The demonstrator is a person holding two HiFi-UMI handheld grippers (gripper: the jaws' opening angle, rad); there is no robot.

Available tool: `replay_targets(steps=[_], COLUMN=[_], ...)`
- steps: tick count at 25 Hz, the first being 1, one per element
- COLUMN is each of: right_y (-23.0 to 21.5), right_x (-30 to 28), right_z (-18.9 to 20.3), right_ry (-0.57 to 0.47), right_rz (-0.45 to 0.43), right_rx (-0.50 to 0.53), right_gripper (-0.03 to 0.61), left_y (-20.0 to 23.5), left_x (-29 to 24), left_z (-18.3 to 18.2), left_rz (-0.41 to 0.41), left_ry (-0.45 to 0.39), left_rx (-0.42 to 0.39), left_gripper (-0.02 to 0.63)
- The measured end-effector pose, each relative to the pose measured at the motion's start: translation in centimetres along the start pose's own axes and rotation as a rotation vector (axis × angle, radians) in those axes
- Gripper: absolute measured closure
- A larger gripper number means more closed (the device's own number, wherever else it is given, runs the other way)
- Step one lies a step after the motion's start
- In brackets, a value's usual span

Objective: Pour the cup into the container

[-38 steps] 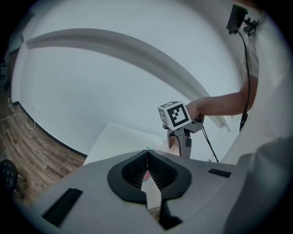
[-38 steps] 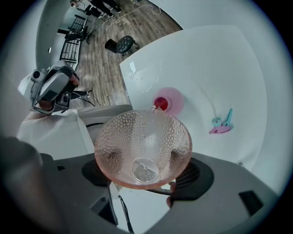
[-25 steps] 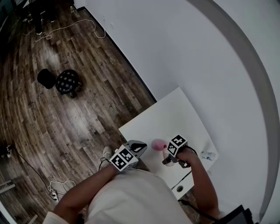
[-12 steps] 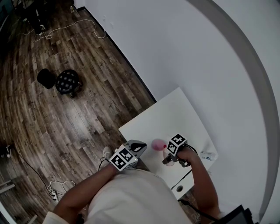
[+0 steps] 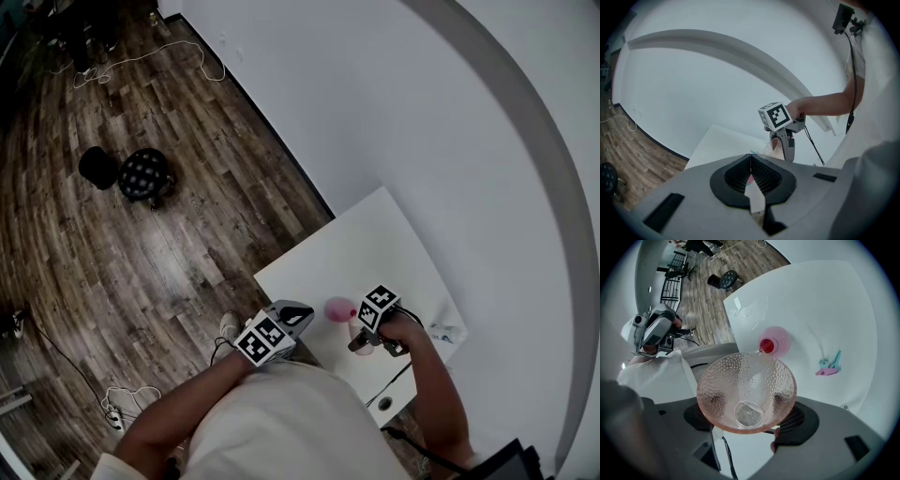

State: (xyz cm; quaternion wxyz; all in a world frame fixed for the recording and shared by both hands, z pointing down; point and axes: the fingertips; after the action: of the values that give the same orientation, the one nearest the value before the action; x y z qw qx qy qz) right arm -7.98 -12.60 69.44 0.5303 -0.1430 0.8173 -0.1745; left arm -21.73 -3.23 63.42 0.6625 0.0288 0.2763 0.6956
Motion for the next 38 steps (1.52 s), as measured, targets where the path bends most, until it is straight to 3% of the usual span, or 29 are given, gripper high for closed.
replay_targets(steps=[38], right_y=[0.2], right_x=[1.1], right_z=[0.2], right_ry=[0.132], right_rz=[0.006], right_rx=[0.053], right_gripper=[0.209], left_y=[-0.1], left_x=[0.5], left_z=[0.4], left_rz=[0.005], left_ry=[0.006], left_rx=[-0.001], left_gripper=[0.601])
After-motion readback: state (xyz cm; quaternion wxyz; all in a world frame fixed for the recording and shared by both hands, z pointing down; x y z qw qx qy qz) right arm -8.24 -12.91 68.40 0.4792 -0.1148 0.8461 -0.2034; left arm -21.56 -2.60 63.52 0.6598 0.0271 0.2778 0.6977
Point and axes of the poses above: the fingertips, and each gripper's own axes: x backward along the fingers, y to its left, z out of its underside, and after that the axes turned 7 degrees about -y, right-handed
